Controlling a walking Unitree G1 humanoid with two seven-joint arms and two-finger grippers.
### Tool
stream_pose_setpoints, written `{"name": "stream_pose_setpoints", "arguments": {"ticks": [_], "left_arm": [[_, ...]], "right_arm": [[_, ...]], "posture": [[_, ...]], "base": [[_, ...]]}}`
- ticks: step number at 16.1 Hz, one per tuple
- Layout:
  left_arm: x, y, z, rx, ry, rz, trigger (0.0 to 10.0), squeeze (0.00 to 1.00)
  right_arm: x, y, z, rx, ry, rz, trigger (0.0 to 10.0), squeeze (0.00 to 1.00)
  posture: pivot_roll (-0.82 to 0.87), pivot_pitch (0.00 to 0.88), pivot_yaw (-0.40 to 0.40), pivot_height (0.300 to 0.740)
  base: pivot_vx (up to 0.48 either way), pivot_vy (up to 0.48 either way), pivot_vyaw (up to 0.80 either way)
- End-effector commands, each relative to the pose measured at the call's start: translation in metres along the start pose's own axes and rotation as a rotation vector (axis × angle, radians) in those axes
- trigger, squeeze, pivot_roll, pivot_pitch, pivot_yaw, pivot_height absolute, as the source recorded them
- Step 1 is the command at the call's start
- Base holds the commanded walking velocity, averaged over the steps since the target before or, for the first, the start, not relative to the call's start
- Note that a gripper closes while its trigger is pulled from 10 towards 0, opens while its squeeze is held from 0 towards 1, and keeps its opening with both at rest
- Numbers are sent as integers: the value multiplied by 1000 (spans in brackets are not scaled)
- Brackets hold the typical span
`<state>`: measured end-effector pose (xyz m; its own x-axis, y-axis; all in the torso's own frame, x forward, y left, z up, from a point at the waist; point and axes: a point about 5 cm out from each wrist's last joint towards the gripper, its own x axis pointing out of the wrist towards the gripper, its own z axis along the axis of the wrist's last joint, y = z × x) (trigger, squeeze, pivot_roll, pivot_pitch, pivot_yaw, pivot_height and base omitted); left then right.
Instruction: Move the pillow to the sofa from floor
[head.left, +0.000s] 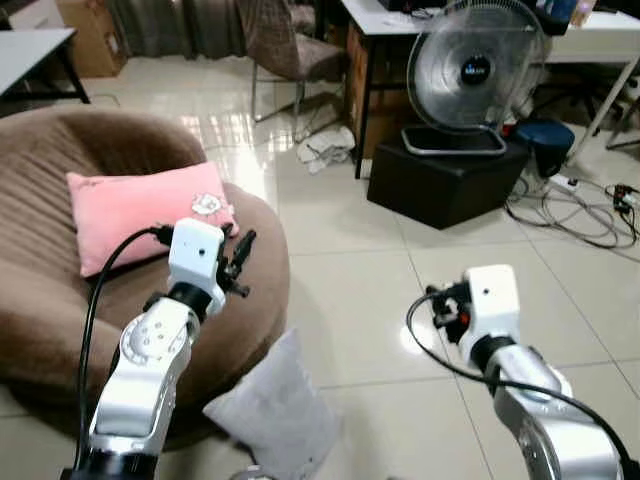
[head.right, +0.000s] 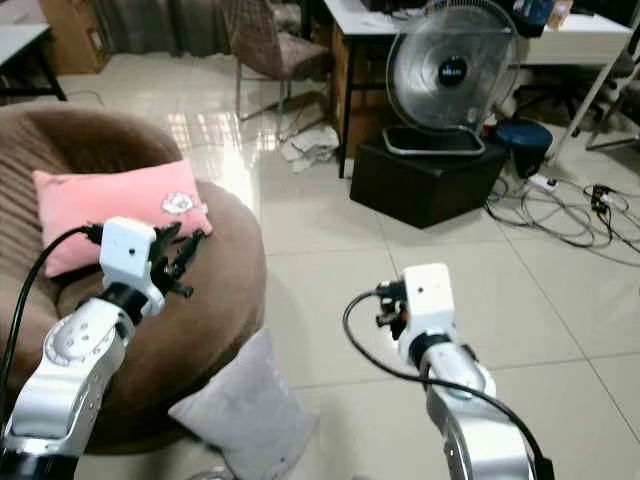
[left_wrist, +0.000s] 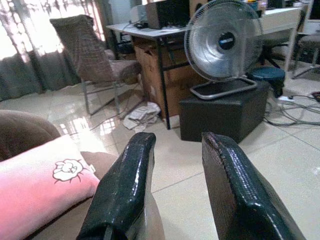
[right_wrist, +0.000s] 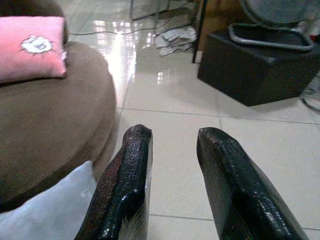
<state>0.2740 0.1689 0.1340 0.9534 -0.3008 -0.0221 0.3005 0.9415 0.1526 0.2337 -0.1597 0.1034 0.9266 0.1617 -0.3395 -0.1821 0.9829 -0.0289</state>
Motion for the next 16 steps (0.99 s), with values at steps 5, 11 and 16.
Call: {"name": "stream_pose_setpoints", "arguments": {"ticks": [5,11,16], "left_arm": [[-1,1,-10,-22,57,1,10000,0],[-5,-4,-16,-72,73,-10,10000,0],[-2,-1,-14,-22,81,-7,10000,0]], "right_arm": [[-5,-1,1,-8,7,52,10000,0],[-5,-7,2,-82,-45,-65,10000,0],[-3,-14,-5,-118,-45,-111,10000,0]], "posture": [[18,46,10,655],[23,54,9,610],[29,64,12,591]], "base": [[0,0,0],[0,0,0],[0,0,0]]}}
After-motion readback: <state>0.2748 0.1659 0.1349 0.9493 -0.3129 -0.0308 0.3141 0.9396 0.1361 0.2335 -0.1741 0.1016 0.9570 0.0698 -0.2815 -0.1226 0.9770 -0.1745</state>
